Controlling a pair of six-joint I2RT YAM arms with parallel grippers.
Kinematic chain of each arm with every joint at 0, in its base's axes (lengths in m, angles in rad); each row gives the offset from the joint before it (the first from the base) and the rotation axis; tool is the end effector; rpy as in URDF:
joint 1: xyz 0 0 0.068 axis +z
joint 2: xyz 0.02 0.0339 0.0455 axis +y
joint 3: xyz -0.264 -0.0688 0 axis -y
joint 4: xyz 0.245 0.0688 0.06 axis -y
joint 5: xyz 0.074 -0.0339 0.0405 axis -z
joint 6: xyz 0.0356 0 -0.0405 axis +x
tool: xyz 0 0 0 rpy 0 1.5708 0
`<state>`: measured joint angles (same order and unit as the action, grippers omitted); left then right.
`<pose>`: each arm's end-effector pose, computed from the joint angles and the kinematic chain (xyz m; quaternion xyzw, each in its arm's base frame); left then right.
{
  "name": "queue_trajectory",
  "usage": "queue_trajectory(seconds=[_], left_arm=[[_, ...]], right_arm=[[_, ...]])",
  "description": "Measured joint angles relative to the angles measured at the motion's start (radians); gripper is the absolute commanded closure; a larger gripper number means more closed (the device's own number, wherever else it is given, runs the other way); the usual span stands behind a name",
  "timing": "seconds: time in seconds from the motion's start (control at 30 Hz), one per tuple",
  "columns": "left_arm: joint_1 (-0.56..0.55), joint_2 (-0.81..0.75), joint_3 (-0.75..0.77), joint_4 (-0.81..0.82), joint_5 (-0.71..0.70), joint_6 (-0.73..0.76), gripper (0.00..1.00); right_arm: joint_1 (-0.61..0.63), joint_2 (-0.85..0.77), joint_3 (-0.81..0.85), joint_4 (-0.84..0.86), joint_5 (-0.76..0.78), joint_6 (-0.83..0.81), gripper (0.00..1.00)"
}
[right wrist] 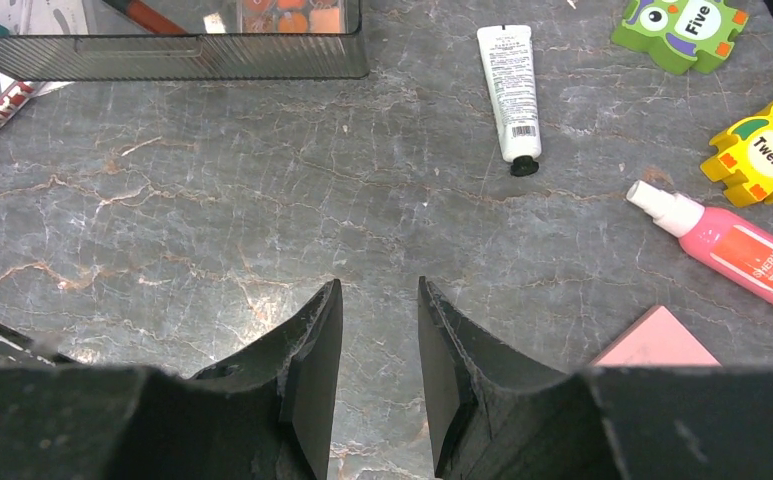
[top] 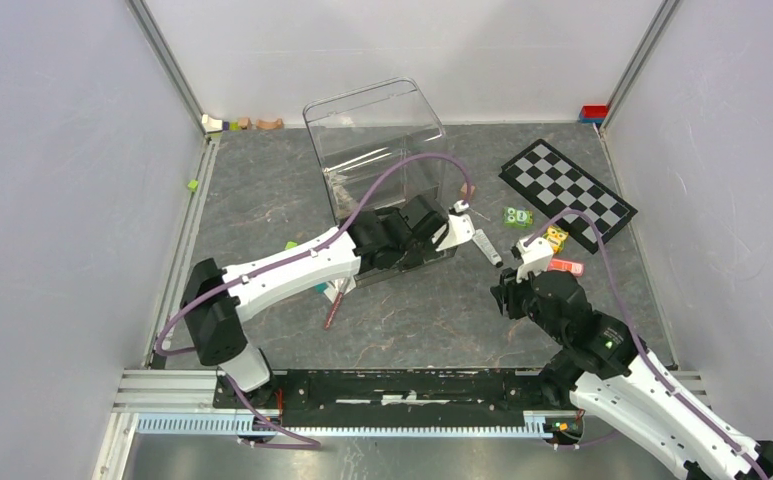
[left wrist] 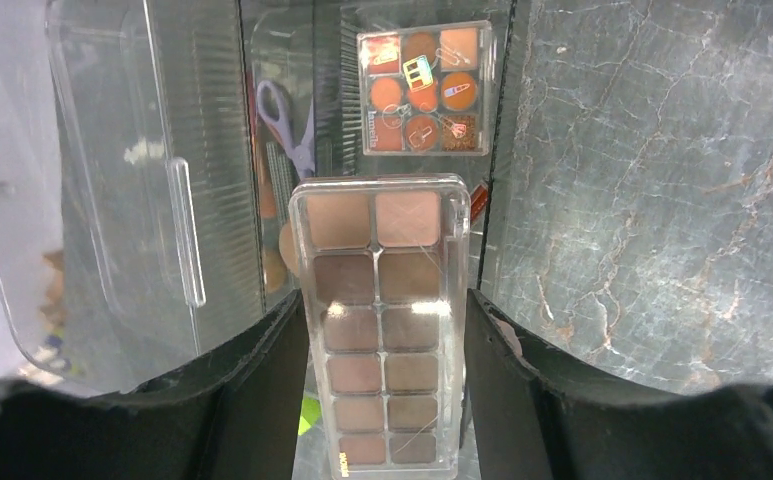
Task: Organize the makeup
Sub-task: Place the makeup in the drawer.
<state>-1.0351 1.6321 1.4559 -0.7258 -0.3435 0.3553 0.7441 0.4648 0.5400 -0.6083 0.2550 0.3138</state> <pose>0.1913 -0.2988 0.3088 0.5531 0.7506 0.0444 0.3587 0.0923 0.0728 0.2550 -0.1223 0.8549 0.1529 0.4804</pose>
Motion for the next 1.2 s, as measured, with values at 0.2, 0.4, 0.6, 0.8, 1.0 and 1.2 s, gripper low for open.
queue_trajectory(seconds=[0.2,0.4,0.6,0.8,1.0,1.2], left_arm=[[0.02,0.043,-0.001,0.031,0.03,0.13,0.78],[0.083,0.09,-0.04,0.081,0.044,0.21,0.8],[0.15,0.124,-0.039,0.109,0.093,0.23,0.8],[0.175,0.177,-0.038,0.113,0.122,0.24,0.81],[0.181,0.217,-0.033,0.112,0.137,0.255,0.81],[0.215,0.224,-0.015,0.113,0.135,0.267,0.81]], right_arm=[[0.0,-0.019,0.0,-0.008,0.008,0.0,0.6],[0.0,-0.026,0.0,-0.01,0.013,-0.001,0.6],[0.0,-0.025,0.0,-0.01,0.013,-0.005,0.6],[0.0,-0.016,0.0,-0.01,0.013,-0.016,0.6],[0.0,-0.007,0.0,-0.006,0.012,-0.023,0.61],[0.0,0.016,0.0,0.005,0.008,-0.025,0.6]])
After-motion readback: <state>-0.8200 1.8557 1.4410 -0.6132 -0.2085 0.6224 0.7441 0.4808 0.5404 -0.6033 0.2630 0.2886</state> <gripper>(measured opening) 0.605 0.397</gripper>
